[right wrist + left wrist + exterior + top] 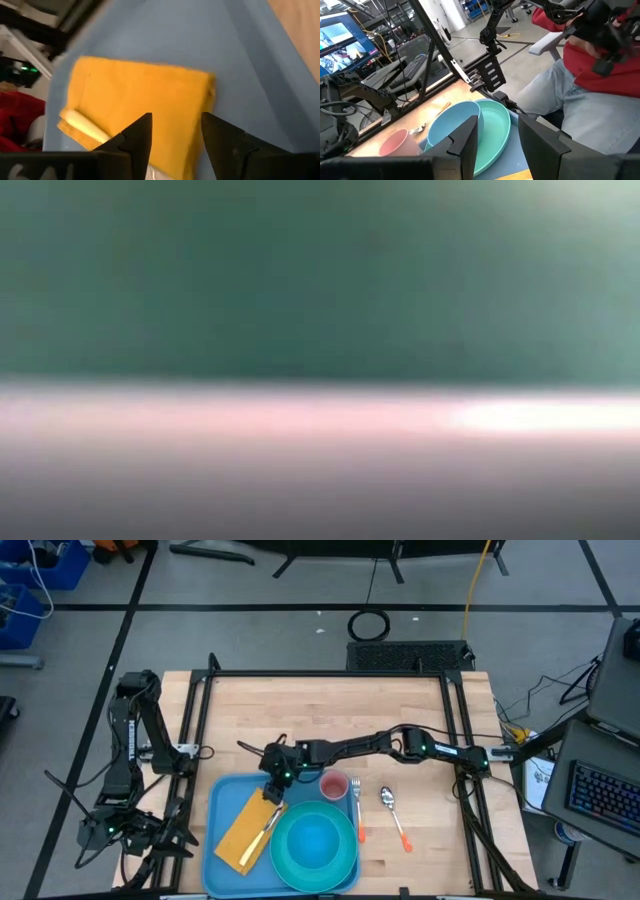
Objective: Set up tray
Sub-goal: Adjust the yellow table napkin on the blue tray
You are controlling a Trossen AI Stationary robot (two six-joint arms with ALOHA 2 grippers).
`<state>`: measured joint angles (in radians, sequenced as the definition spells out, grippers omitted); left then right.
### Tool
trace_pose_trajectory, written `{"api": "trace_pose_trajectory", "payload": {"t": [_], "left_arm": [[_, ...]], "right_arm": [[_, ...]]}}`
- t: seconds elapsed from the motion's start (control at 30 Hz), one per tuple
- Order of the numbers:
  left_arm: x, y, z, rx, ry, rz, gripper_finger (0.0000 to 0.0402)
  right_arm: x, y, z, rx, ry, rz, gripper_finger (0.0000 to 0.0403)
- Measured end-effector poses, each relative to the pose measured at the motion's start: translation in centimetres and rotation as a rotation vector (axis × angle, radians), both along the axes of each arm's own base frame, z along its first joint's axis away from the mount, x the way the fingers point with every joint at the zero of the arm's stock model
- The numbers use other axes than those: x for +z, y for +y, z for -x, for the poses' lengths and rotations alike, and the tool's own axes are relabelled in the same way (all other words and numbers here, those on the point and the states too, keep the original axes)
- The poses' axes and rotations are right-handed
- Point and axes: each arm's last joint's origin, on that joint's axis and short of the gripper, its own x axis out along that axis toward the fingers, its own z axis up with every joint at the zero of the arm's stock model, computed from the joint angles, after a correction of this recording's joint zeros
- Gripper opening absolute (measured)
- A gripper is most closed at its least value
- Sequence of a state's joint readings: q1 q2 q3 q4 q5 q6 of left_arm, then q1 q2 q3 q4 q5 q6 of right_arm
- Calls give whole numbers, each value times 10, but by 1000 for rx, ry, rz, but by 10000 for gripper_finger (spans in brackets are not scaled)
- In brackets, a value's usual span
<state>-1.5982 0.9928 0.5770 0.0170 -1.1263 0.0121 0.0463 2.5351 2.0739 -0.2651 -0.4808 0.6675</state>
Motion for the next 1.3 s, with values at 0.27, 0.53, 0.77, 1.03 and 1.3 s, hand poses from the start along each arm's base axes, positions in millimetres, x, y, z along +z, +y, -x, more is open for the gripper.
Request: {"api": "trace_pose_trajectory", "payload": {"t": [0.27, 0.53, 0.77, 1.03, 1.3], "left_arm": [[-4, 2, 0, 12, 28, 10, 145], [-5, 2, 0, 13, 30, 5, 145], [-5, 2, -1, 24, 28, 0, 145], [-6, 3, -6, 45, 41, 18, 145], [-6, 3, -5, 44, 49, 27, 145]], "right_arm": [[1, -1, 7, 7, 104, -45, 177], [0, 3, 10, 52, 129, -104, 165], [-7, 24, 7, 110, 124, -218, 164], [-10, 17, 0, 85, 71, -233, 164], [2, 4, -4, 46, -29, -152, 164]]}}
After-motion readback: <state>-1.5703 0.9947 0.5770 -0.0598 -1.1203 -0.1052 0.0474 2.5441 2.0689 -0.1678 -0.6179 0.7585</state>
